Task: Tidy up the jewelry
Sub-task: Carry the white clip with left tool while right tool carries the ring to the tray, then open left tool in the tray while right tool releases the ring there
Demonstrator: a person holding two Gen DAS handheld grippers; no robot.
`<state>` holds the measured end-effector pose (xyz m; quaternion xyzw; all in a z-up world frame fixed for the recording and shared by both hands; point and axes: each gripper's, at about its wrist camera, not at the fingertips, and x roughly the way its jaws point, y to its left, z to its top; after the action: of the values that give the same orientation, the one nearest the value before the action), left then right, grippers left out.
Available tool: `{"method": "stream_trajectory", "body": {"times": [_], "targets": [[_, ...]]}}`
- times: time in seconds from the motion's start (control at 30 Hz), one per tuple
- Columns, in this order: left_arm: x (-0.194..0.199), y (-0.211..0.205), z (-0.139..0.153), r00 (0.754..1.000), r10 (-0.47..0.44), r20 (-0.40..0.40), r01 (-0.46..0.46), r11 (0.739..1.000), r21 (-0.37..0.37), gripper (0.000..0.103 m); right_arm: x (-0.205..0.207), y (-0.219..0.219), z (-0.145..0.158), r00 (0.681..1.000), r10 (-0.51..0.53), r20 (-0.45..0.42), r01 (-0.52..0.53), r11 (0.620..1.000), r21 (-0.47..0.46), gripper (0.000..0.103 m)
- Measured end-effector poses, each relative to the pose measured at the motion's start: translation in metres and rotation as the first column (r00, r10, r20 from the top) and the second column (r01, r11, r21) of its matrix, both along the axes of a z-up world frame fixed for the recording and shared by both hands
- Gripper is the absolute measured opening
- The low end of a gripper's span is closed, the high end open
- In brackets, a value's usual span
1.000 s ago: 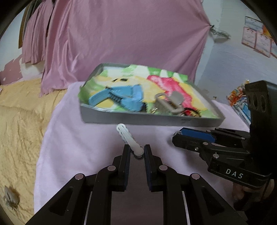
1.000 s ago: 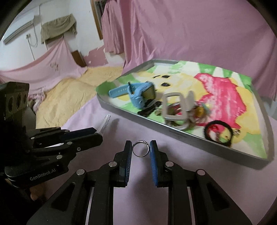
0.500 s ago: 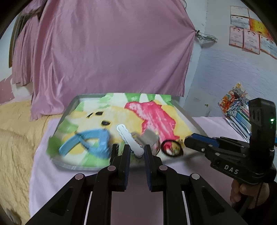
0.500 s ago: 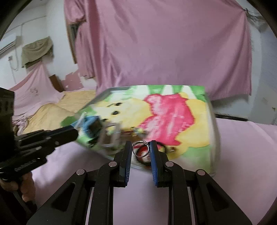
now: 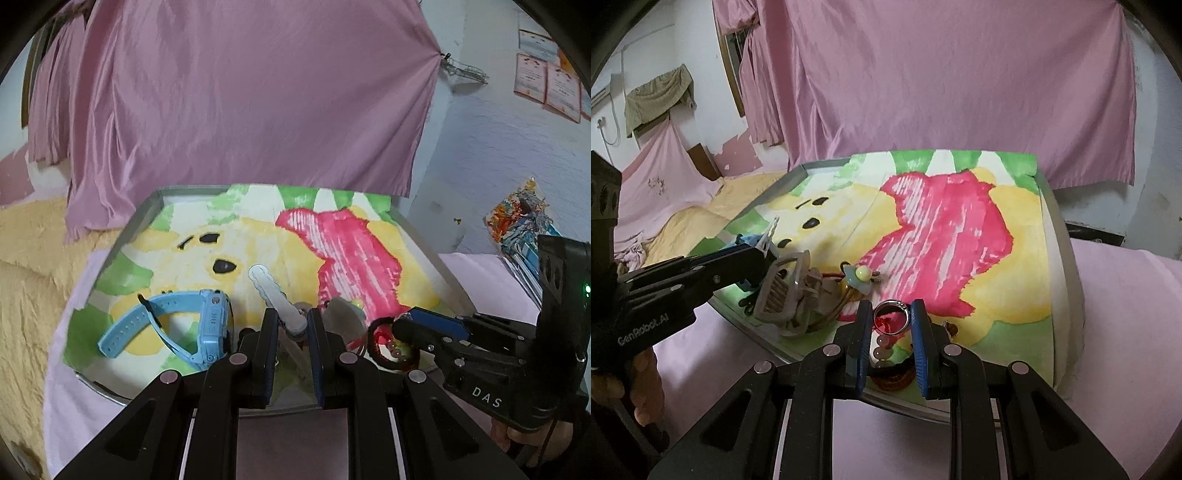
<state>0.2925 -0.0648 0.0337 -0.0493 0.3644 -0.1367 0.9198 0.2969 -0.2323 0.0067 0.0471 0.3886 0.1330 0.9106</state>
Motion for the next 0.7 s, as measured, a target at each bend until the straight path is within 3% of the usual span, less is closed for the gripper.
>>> {"method": "stream_trajectory", "body": {"times": [0.53, 0.6, 0.7], "targets": [[0.002, -0.004, -0.01, 0.999, -0.018, -0.029, 0.018, 1.0, 0.008, 0.016, 0.007, 0.002, -0.009, 0.999, -0.004, -0.047, 0.004, 1.0, -0.009, 0.019], [0.0, -0.004, -0.01, 1.0, -0.016, -0.025, 0.017, 1.0, 0.018, 0.016, 0.004, 0.0, -0.007, 0.999, -0.013, -0.033, 0.013, 1.0, -0.002, 0.023], [-0.004, -0.002, -0.009, 1.0, -0.006, -0.017, 0.006, 1.0, 0.027, 0.017, -0.004, -0.004, -0.001, 0.999, -0.047, 0.003, 0.047, 0.999, -0.004, 0.04]]}}
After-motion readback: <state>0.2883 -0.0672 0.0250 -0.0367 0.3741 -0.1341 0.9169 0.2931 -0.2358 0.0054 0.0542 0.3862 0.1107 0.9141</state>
